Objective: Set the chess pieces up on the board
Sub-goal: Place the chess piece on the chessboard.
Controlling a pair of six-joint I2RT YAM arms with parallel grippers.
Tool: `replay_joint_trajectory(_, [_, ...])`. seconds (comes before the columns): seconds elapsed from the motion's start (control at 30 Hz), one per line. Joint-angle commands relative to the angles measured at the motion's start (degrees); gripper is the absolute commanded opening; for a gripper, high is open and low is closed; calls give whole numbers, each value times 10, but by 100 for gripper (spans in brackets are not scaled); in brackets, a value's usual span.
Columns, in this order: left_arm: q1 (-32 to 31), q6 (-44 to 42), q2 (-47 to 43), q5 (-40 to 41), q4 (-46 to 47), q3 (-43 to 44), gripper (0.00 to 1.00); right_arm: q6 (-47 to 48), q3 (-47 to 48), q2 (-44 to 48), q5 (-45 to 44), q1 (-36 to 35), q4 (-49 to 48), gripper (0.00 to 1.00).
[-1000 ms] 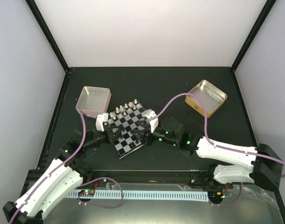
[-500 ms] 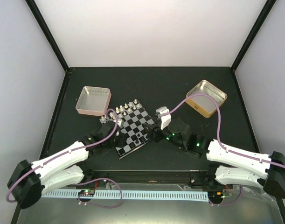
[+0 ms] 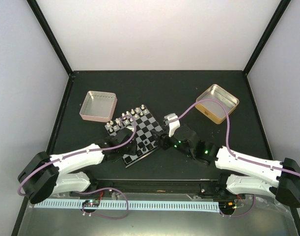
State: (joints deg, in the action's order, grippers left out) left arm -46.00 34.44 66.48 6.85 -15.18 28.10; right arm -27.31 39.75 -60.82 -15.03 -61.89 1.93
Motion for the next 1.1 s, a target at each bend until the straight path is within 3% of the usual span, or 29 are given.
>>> replay_joint_trajectory(0.0, [-4, -10, 21, 6, 35, 27, 2, -9, 0, -5, -18, 3, 3, 65])
replay_joint_trajectory(0.37, [-3, -9, 32, 2, 37, 22, 9, -12, 3, -15, -14, 3, 7, 65])
replay_joint_trajectory(0.8, [-3, -17, 19, -14, 20, 20, 9, -15, 5, -23, -12, 3, 9, 65])
replay_joint_trajectory(0.97, [-3, -17, 22, -14, 16, 19, 13, -16, 9, -28, -9, 3, 10, 65])
replay_joint_trajectory(1.07, [-3, -19, 20, -16, 16, 20, 22, -18, 12, -29, -7, 3, 12, 65])
